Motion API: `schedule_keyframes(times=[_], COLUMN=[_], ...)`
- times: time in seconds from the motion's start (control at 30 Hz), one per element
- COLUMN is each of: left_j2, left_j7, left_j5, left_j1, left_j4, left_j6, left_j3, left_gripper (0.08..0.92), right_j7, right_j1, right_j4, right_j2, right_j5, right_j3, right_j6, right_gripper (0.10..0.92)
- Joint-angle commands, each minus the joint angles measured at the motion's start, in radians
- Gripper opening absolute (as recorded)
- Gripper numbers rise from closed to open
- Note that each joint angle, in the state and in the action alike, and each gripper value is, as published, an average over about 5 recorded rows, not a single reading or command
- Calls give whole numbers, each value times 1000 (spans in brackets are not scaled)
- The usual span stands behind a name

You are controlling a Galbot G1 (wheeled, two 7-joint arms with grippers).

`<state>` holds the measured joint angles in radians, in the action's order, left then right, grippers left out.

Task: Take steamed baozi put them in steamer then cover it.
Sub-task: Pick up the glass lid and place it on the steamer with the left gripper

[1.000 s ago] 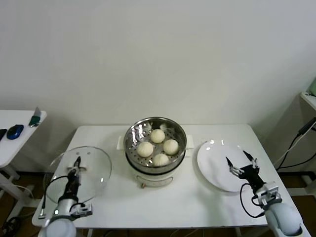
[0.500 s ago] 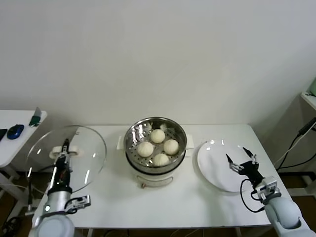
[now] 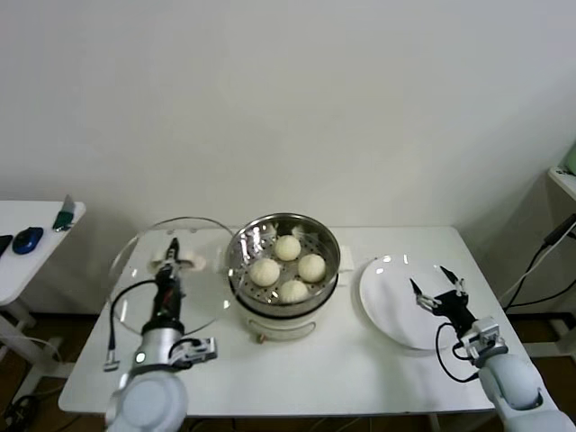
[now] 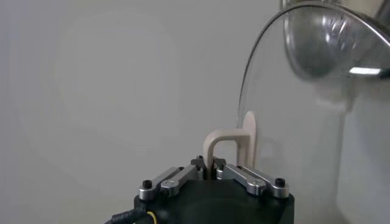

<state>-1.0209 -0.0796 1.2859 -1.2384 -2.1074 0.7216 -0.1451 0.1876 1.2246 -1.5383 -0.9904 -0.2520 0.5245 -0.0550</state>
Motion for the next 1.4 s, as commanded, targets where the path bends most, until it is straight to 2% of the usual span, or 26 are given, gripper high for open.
schedule_keyframes(times=[0.03, 0.33, 0.7, 1.1, 1.4], left_j2=[-163, -284, -402, -424, -406], left_j7=[-207, -231, -195, -191, -201], left_j5=[103, 126, 131, 142, 156], left_j1=[279, 424, 450, 434, 440], left_j4=[138, 245, 372, 419, 442], left_j6=[64, 64, 64, 64, 64], left_j3=[240, 290, 325, 344, 346], left_gripper=[150, 150, 150, 150, 150], right_j7=[2, 5, 7, 16, 21], right_j1=[-3, 5, 27, 35, 34], right_j4=[28, 50, 55, 67, 72], right_j2=[2, 2, -2, -4, -8], right_j5=[8, 11, 17, 19, 20], right_j3=[18, 46, 72, 84, 86], right_j6=[-8, -17, -26, -37, -43], right_gripper=[823, 823, 823, 823, 823])
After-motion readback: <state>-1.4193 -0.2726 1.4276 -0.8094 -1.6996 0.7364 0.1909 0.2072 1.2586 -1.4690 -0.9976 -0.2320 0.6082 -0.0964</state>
